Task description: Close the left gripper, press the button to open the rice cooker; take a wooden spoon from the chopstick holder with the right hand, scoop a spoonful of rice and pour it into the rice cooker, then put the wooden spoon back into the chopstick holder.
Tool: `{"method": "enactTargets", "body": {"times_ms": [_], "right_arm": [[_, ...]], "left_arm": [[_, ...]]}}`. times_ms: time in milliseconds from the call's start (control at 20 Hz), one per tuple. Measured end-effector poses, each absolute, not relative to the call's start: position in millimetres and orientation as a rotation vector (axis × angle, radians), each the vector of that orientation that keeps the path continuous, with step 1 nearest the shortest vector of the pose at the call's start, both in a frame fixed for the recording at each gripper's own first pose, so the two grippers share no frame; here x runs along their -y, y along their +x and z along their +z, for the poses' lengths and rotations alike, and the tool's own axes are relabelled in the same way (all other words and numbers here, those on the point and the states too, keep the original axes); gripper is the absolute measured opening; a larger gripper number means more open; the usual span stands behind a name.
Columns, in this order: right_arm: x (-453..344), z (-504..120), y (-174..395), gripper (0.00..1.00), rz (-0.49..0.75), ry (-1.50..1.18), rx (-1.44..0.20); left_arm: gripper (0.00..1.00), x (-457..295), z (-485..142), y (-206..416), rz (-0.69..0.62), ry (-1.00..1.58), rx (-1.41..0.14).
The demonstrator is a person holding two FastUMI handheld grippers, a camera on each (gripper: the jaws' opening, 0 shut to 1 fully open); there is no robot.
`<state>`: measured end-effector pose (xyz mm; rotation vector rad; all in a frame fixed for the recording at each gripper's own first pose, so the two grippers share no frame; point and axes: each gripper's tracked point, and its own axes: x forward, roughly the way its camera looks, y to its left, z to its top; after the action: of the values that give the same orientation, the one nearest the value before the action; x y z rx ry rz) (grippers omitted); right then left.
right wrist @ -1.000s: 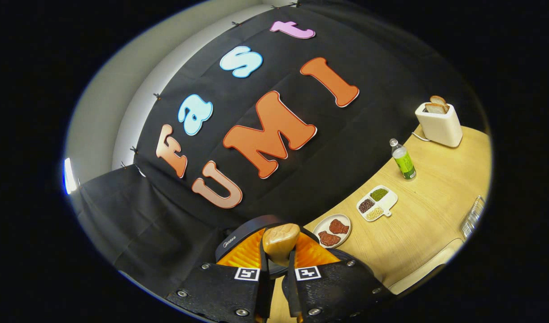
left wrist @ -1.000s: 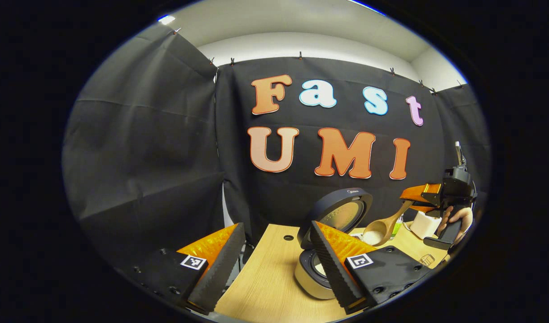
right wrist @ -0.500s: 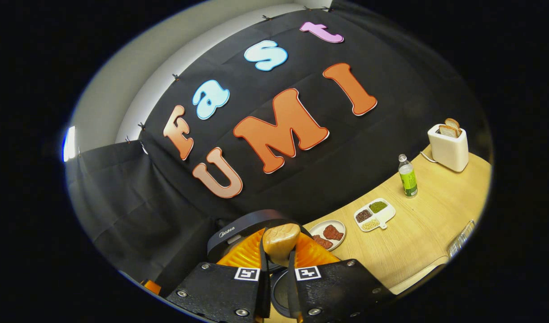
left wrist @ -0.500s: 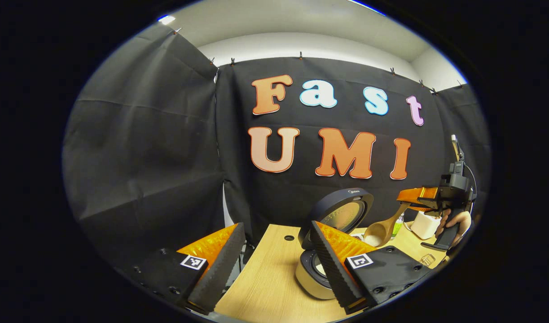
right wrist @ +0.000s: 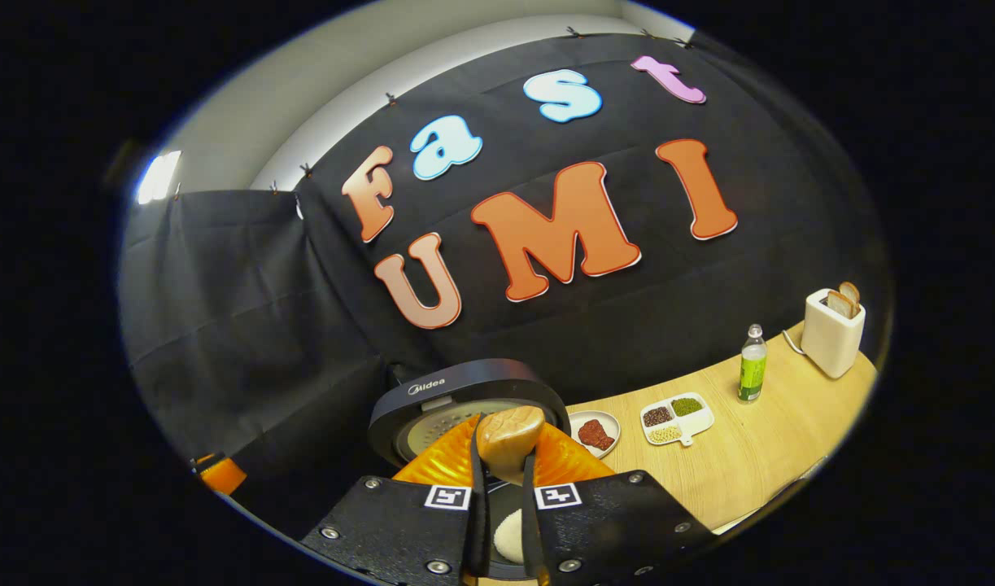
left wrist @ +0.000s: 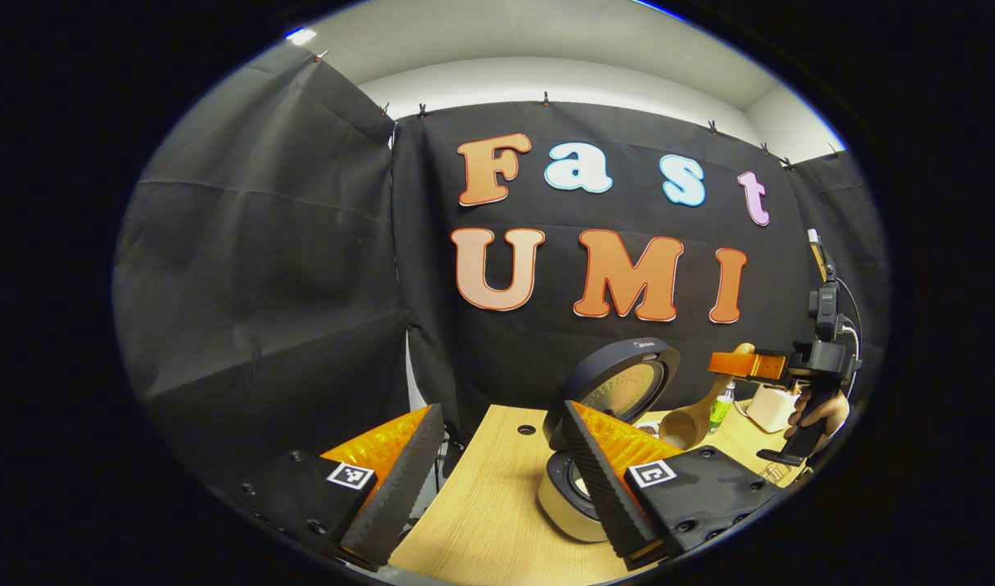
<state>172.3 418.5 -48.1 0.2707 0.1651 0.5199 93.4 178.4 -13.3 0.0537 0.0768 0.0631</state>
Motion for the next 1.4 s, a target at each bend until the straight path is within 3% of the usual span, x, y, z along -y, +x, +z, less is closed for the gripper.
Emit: {"method": "enactTargets", "body": {"times_ms": [450,750,850,900,1400], "right_arm": [[-428.3,-67.3,166.0,0.14,0.568,0.085,-0.150],[-396.7,-67.9,171.9,0.14,0.575,0.180,-0.191],[-372.7,-61.2,177.5,0.14,0.557,0.214,-0.196],[-358.1,-57.9,178.5,0.15,0.548,0.229,-0.197],[-154.5,-55.6,181.6,0.14,0.327,0.311,-0.164]], "left_arm": [[0.94,-174.9,-15.5,92.3,0.078,0.069,-0.078],[0.94,-157.8,-2.2,85.0,0.095,0.063,-0.064],[1.00,-152.3,4.1,82.1,0.108,0.073,-0.051],[0.94,-148.2,6.5,81.1,0.113,0.074,-0.045],[0.94,-116.7,27.3,76.3,0.153,0.085,0.011]]}}
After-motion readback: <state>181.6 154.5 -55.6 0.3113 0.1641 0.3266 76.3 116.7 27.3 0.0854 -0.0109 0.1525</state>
